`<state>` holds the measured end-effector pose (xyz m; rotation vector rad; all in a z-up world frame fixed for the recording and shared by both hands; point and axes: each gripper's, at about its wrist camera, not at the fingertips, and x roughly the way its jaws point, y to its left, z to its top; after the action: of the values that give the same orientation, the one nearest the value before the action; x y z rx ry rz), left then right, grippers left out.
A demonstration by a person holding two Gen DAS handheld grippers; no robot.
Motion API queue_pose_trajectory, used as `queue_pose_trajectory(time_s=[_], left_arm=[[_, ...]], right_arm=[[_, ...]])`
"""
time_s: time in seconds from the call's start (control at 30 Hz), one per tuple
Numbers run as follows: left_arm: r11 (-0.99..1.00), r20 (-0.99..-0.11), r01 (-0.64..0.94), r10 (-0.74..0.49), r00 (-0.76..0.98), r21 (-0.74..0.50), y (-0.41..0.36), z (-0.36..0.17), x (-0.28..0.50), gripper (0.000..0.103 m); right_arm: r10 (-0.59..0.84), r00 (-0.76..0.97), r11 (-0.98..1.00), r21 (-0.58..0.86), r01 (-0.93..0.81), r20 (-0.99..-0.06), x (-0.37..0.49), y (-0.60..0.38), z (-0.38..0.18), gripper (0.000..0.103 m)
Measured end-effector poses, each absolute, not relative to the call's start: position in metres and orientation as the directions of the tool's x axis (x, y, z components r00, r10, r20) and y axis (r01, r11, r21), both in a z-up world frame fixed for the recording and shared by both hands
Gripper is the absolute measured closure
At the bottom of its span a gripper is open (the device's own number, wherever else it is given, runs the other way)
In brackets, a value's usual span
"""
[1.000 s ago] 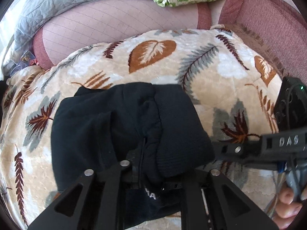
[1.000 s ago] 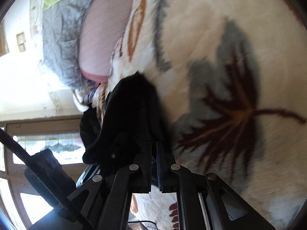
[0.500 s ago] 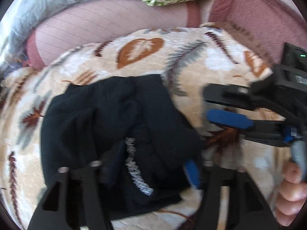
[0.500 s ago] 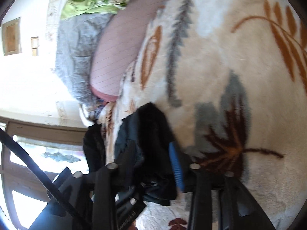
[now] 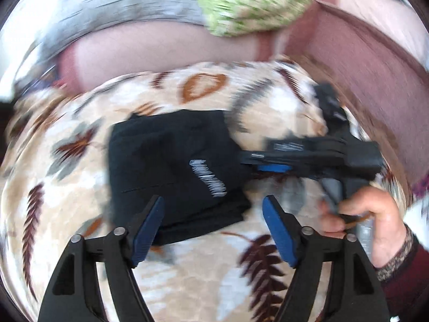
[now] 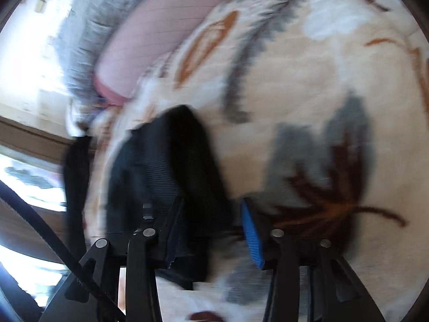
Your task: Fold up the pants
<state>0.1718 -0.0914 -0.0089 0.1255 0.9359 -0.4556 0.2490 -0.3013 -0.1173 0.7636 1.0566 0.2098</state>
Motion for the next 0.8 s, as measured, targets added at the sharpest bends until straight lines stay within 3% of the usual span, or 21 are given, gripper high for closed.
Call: queue_pose_trajectory(time_s=[0.13, 0.2, 0.27, 0.43, 0.6, 0.63, 0.7, 0.8], left_arm=[[0.949, -0.821, 0.214, -0.308, 0.482, -0.231, -0.031, -0.011, 0.213, 0.025], [0.94, -0.818, 0.135, -0.339, 0.464, -0.313, -0.008, -0.021, 0.231, 0.025], [0.927, -0.814, 0.08, -0.36, 0.456, -0.365, 0.009, -0.032, 0.251, 0.025], [0.907, -0.825, 0.088, -0.412, 0.385, -0.412, 0.009, -0.062, 0.29, 0.025], [0.92, -0.857, 0.13, -0.393, 0.333, -0.37, -0.018, -0.086, 0.309, 0.027], [0.917, -0.854, 0.159, -0.398, 0.334, -0.365, -0.024, -0.082, 0.308, 0.043], [0.927, -0.859, 0.174, -0.373, 0.35, -0.332, -0.032, -0.073, 0.307, 0.05], [0.926, -0.849, 0.201, -0.375, 0.372, -0.32, -0.032, -0.062, 0.308, 0.057]], right_arm=[[0.469, 0.522, 0.745, 0.637, 0.199, -0.712, 0.244, -0.31, -0.111, 0.06], [0.476, 0.534, 0.742, 0.645, 0.183, -0.699, 0.24, -0.315, -0.11, 0.046], [0.523, 0.531, 0.703, 0.689, 0.173, -0.667, 0.242, -0.316, -0.113, 0.041], [0.598, 0.538, 0.632, 0.762, 0.14, -0.595, 0.262, -0.298, -0.121, 0.039], [0.595, 0.568, 0.648, 0.758, 0.08, -0.568, 0.275, -0.283, -0.122, 0.038], [0.595, 0.565, 0.657, 0.751, 0.067, -0.572, 0.276, -0.28, -0.121, 0.04], [0.599, 0.557, 0.673, 0.738, 0.039, -0.575, 0.278, -0.274, -0.115, 0.064], [0.593, 0.591, 0.674, 0.738, 0.008, -0.547, 0.277, -0.275, -0.101, 0.074]])
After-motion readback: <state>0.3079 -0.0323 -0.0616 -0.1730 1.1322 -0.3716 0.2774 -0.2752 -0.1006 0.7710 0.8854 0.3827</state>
